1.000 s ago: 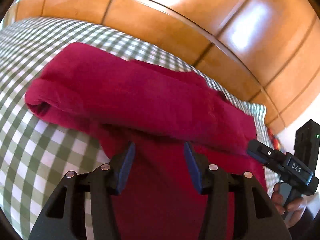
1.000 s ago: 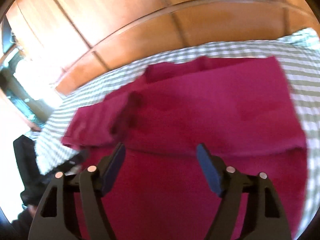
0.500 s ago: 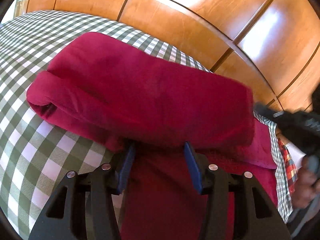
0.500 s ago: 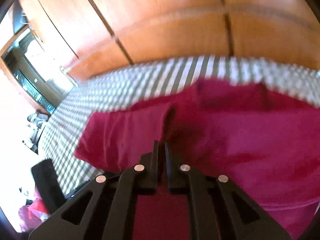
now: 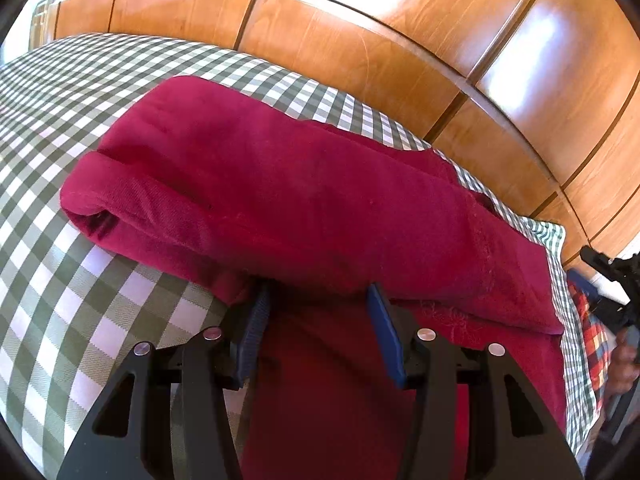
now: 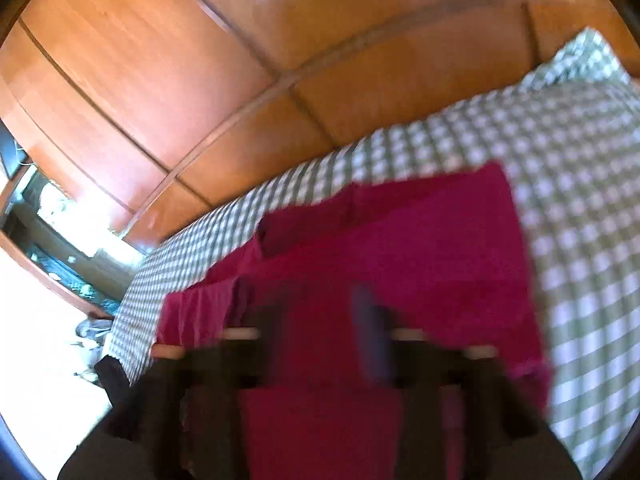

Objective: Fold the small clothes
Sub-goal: 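Grasp the sweater edge with the right tool and fold it over the body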

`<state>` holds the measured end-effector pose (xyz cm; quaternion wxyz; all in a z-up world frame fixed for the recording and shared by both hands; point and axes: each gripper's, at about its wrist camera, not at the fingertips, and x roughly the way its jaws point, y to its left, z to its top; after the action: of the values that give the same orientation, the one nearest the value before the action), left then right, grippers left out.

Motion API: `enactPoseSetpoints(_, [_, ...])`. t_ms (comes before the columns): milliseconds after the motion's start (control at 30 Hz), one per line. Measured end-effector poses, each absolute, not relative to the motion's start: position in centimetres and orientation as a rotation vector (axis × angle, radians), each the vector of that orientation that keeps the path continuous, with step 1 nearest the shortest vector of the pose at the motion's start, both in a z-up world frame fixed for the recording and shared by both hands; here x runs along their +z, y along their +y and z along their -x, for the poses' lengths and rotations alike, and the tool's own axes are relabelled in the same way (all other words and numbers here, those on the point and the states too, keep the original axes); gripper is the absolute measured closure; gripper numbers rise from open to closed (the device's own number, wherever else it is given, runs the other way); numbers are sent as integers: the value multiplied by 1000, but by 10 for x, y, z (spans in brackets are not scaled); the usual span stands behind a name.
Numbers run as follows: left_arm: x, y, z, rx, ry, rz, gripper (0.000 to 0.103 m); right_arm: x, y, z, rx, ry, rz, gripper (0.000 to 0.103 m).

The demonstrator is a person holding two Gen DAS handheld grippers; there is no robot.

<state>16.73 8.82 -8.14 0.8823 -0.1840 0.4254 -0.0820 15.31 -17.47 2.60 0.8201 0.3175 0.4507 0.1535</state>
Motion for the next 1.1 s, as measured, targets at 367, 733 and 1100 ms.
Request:
enactPoseSetpoints(367, [-82, 91, -163, -181, 869, 414, 53, -20, -43, -203, 505, 1177, -594, 83])
enactPoseSetpoints(733, [-82, 89, -164, -183, 873, 395, 51, 91, -111, -183, 418, 842, -477, 99])
enactPoseSetpoints(1100, [-80, 80, -167, -180, 898, 328, 51, 2, -239, -154, 77, 1015, -510, 99])
